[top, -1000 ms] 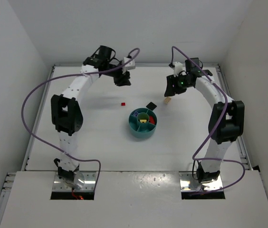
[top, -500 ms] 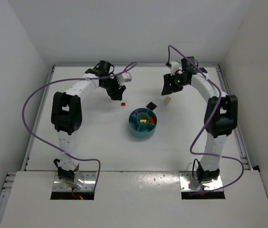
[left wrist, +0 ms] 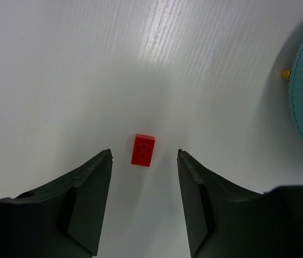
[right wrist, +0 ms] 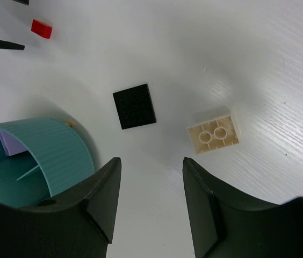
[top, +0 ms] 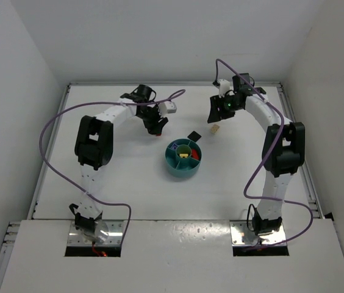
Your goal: Sort the legos into containers by color
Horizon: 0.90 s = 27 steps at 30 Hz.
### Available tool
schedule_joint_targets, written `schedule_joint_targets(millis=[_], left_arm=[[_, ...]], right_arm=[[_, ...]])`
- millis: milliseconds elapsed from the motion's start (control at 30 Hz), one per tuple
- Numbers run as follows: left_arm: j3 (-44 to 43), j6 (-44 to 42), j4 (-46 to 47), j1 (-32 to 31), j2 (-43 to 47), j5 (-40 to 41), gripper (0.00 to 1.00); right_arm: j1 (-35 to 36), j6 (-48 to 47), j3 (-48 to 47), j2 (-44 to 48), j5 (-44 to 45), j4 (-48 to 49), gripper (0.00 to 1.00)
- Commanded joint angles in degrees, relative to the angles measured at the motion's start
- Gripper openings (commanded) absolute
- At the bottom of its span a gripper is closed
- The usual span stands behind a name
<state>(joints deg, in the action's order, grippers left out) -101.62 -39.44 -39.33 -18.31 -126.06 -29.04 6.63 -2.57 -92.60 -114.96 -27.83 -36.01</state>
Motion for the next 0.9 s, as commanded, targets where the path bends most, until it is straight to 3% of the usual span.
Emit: schedule_joint_targets(millis=[0,367,467,867], left_arm=[[-2.0,-1.8,0.9,-1.2,-1.2,0.2,0.58],[-2.5,-2.9,0.9,-1.2,-5.0,3.4,0.56],[-2.5,-3.6,0.9,-1.2,-5.5,4.0,0.5],[4.2,-11.4,0.3,-1.2,-2.2,5.3,0.04]], right_arm=[[0.4,0.0,-0.1,2.4,-0.2,1.3,0.5],[0.4,0.0,-0.1,2.4,0.3,1.3,0.5],[0.4,0.0,-0.1,2.4,0.3,1.3,0.5],[0.4,-0.5,-0.1,1.8,0.3,1.3,0.5]])
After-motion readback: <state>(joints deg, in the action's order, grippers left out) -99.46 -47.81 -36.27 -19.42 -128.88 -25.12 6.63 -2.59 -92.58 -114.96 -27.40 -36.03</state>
